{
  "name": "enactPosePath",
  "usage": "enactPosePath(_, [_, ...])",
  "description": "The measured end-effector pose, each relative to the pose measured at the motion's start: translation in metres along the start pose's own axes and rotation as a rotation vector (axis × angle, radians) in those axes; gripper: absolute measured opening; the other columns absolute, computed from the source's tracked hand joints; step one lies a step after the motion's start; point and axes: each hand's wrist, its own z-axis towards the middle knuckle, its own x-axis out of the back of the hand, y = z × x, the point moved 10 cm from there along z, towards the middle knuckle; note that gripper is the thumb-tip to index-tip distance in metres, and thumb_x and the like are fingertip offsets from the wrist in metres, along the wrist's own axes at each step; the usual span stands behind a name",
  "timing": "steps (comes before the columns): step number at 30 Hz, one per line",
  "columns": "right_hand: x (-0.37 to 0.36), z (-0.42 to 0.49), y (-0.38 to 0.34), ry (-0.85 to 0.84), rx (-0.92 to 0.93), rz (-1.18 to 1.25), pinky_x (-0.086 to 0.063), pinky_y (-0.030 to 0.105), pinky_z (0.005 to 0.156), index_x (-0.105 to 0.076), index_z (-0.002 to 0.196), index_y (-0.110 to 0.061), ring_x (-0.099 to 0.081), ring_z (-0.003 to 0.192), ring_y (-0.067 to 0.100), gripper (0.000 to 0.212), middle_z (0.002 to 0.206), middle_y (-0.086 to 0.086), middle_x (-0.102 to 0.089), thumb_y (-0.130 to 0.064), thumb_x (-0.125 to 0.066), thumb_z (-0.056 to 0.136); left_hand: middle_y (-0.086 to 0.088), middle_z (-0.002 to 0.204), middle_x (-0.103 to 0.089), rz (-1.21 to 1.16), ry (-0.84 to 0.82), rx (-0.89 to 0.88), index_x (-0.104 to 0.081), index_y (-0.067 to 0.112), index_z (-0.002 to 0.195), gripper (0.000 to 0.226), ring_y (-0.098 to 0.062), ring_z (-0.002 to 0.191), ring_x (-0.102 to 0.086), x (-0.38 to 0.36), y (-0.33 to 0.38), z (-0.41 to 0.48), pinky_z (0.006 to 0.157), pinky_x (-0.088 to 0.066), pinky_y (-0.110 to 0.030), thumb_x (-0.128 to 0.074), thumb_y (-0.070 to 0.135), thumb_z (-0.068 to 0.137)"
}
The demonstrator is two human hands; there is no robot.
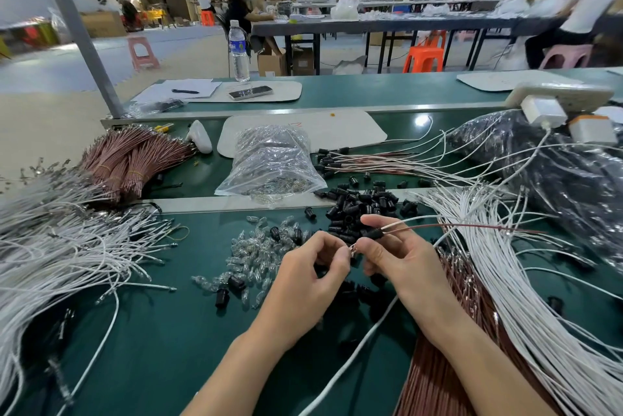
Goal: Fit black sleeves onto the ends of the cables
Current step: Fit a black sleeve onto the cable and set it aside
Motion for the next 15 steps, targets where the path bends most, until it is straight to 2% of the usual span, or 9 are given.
enactPosePath(3, [-0.001,0.001,0.002,-0.003,-0.016,0.044,-0.057,0.021,0.071,-0.073,0.110,-0.040,-0.068,0.069,0.012,0.037,0.076,-0.001,-0.073,-0.036,-0.078,0.074,0.012,0.080,-0.067,0.004,0.002,0.000,-0.062,0.034,0.088,0.013,-0.003,0.070,-0.060,0.001,0.000,0.000,0.063,-0.044,-0.012,-0.058,0.031,0.100])
enactPosePath(5, [-0.005,0.001,0.006,-0.023,-0.050,0.072,-0.058,0.022,0.069,-0.072,0.116,-0.031,-0.070,0.073,0.012,0.043,0.082,0.003,-0.076,-0.035,-0.078,0.074,0.012,0.081,-0.068,0.014,0.004,-0.007,-0.062,0.034,0.088,0.013,-0.001,0.069,-0.060,0.001,0.002,0.000,0.063,-0.043,-0.011,-0.058,0.031,0.100])
enactPosePath(7, [-0.010,0.001,0.012,-0.053,-0.099,0.093,-0.057,0.022,0.066,-0.075,0.112,-0.021,-0.070,0.072,0.011,0.041,0.083,0.004,-0.077,-0.036,-0.079,0.074,0.013,0.082,-0.069,0.036,-0.002,-0.015,-0.062,0.034,0.090,0.012,-0.002,0.071,-0.062,0.000,0.002,0.000,0.063,-0.043,-0.010,-0.058,0.031,0.101])
enactPosePath(11, [-0.011,0.000,0.015,-0.069,-0.120,0.097,-0.056,0.021,0.064,-0.082,0.095,-0.025,-0.069,0.071,0.009,0.033,0.084,0.004,-0.078,-0.048,-0.080,0.071,0.017,0.086,-0.070,0.070,-0.002,-0.046,-0.062,0.033,0.095,0.009,-0.005,0.079,-0.067,0.001,0.005,-0.001,0.067,-0.045,-0.009,-0.057,0.034,0.103])
enactPosePath(15, [-0.008,0.002,0.016,-0.052,-0.115,0.112,-0.057,0.020,0.065,-0.082,0.095,-0.024,-0.069,0.073,0.008,0.045,0.084,0.002,-0.077,-0.058,-0.085,0.066,0.021,0.090,-0.070,0.053,-0.007,-0.064,-0.063,0.035,0.099,0.006,-0.002,0.084,-0.067,0.000,0.010,-0.001,0.071,-0.045,-0.008,-0.059,0.032,0.102])
